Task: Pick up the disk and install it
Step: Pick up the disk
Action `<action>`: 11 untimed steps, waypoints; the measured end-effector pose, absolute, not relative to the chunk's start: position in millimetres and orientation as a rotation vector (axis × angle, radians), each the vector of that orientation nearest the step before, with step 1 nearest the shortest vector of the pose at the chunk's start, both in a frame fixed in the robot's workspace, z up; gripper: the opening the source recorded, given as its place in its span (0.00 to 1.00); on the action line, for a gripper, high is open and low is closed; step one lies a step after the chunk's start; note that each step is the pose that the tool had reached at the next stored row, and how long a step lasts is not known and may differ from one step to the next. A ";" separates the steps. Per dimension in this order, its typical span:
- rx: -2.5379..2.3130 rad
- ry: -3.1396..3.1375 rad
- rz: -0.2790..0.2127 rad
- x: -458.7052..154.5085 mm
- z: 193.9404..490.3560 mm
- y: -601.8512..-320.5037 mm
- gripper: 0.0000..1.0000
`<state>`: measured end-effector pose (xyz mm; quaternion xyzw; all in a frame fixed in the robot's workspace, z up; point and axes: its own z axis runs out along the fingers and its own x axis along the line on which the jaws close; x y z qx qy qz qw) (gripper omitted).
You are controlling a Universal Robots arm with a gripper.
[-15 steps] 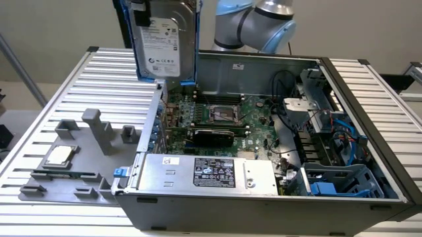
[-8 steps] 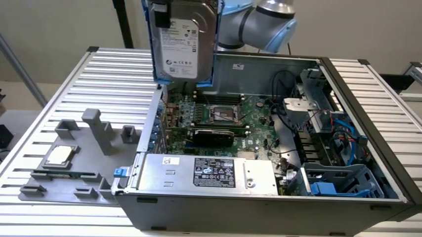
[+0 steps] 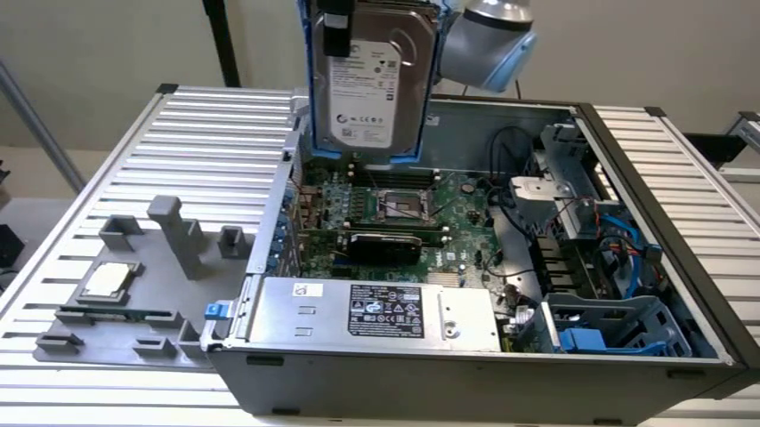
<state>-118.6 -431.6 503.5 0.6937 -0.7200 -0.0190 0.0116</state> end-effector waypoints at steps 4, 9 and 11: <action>2.163 -2.245 -0.059 -100.2 503.6 -437.4 0.00; 2.163 -2.245 -0.059 -77.8 503.6 -445.2 0.00; 2.163 -2.245 -0.059 -68.8 503.5 -448.4 0.00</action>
